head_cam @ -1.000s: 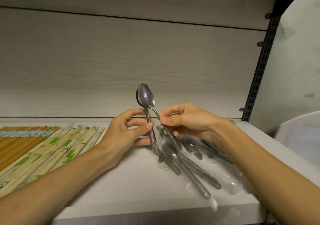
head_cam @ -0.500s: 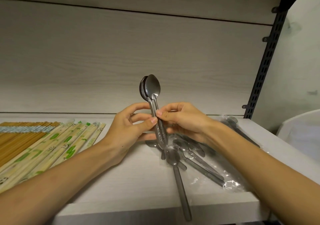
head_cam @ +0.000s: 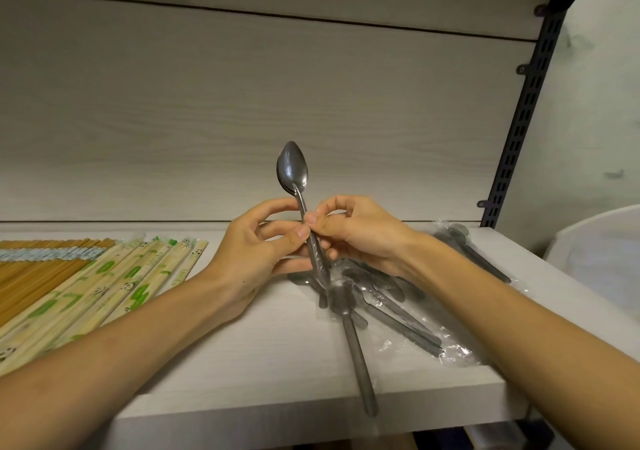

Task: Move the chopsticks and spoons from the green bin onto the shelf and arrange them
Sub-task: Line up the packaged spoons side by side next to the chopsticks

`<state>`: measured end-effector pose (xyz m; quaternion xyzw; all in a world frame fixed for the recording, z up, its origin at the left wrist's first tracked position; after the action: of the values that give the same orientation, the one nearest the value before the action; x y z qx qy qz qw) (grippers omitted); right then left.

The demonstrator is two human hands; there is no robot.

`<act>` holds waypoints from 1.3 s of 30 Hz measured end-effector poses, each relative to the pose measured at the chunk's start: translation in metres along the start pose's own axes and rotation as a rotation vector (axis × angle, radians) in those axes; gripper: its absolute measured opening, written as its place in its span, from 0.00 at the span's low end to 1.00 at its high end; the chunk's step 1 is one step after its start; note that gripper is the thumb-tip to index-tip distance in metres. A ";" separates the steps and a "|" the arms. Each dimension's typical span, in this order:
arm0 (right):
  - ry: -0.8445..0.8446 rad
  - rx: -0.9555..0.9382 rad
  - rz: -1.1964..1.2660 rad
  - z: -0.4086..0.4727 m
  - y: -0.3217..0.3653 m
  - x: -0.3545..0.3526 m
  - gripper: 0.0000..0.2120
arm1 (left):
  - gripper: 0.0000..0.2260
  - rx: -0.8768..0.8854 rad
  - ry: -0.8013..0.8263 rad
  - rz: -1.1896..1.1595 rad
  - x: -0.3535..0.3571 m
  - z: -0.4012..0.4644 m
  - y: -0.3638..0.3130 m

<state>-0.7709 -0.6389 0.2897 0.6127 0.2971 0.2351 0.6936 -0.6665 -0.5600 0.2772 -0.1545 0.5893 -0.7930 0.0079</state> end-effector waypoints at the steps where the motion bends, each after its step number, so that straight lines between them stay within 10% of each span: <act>1: -0.003 0.007 -0.009 0.001 -0.002 0.000 0.08 | 0.19 -0.002 0.007 -0.001 0.001 0.000 0.000; 8: 0.007 0.039 -0.047 0.001 0.001 -0.004 0.08 | 0.22 0.002 -0.008 0.063 0.000 0.003 0.001; 16: -0.555 -0.217 -0.636 -0.016 0.054 -0.103 0.03 | 0.15 -0.033 -0.107 0.042 -0.013 0.006 -0.002; 24: -0.167 0.165 -0.942 -0.011 0.005 -0.097 0.06 | 0.16 -0.028 -0.113 0.041 -0.015 0.002 -0.004; 39: -0.220 0.177 -1.036 0.001 -0.009 -0.083 0.14 | 0.20 -0.140 0.104 -0.066 0.009 -0.007 0.000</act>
<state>-0.8300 -0.6984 0.2908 0.4630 0.5050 -0.2295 0.6913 -0.6771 -0.5558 0.2774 -0.1324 0.6376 -0.7565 -0.0596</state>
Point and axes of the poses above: each hand's wrist, its own z-axis towards the middle knuckle, its own x-axis out of the palm, y = z × x, the point moved 7 cm from there along z, towards the middle knuckle, and after that the axes turned 2 degrees about -z, right-handed, at the moved point
